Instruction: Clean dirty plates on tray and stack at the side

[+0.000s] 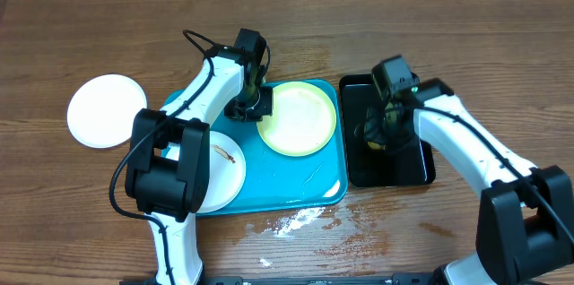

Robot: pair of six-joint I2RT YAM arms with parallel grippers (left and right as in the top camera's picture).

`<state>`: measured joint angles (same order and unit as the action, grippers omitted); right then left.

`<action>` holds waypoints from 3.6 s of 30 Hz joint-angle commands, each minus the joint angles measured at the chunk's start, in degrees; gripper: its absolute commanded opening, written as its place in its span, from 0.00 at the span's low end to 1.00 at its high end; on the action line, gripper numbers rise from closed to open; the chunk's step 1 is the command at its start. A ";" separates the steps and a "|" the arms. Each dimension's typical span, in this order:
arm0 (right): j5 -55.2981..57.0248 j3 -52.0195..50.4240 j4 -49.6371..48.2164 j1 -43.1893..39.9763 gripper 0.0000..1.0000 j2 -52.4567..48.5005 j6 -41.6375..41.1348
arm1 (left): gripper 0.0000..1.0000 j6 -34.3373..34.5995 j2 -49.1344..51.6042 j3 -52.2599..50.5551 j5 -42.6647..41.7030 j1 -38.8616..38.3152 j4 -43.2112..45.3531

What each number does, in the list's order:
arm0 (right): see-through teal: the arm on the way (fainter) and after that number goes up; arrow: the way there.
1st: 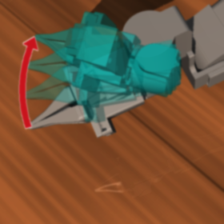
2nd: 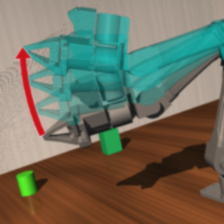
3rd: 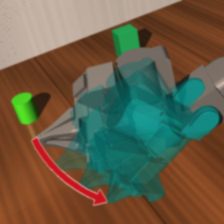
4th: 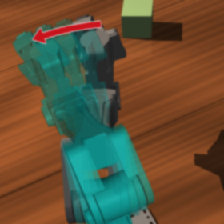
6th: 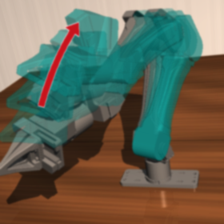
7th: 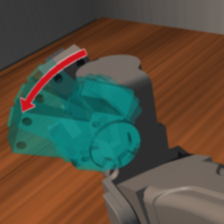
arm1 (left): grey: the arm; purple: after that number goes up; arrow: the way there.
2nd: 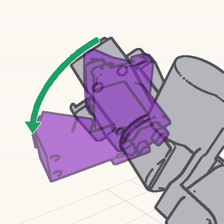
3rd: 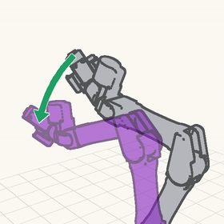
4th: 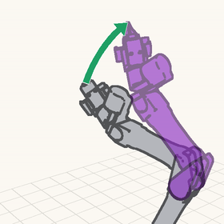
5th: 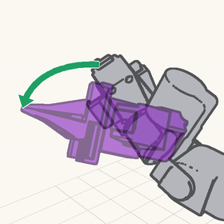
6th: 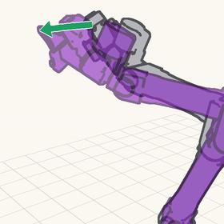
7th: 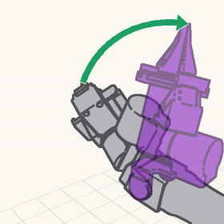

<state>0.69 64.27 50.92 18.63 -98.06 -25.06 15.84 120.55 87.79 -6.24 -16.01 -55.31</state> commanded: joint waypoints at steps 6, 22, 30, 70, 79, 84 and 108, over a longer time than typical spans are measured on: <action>6.99 -5.09 -9.18 -0.15 0.56 -0.13 2.91 | 0.44 -1.49 0.28 0.44 -4.42 0.22 -1.99; 8.09 -8.96 -18.73 -0.13 0.15 -0.22 2.56 | 0.27 -0.35 0.31 -1.81 -3.78 -2.14 1.66; 7.61 -3.87 -10.84 -0.81 0.46 -0.22 2.58 | 0.36 -2.78 0.31 -1.81 -2.36 -2.12 1.75; -2.36 -4.11 -1.60 -7.52 0.72 -0.22 2.62 | 0.04 -2.56 0.31 24.35 9.64 -2.78 -17.79; -8.07 2.56 5.75 -7.52 0.80 -0.22 2.62 | 0.04 -2.08 0.31 28.22 6.86 -5.22 -15.28; -8.46 8.87 15.47 -9.53 0.95 -0.20 3.06 | 0.04 -1.64 0.31 28.22 10.10 -10.34 -9.62; -20.09 9.03 15.21 -26.64 1.00 -0.22 9.44 | 0.04 -3.56 0.31 28.22 77.18 -40.28 7.78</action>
<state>-18.74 72.23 66.41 -7.79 -98.63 -16.43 11.94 120.66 114.43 64.51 -57.17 -47.79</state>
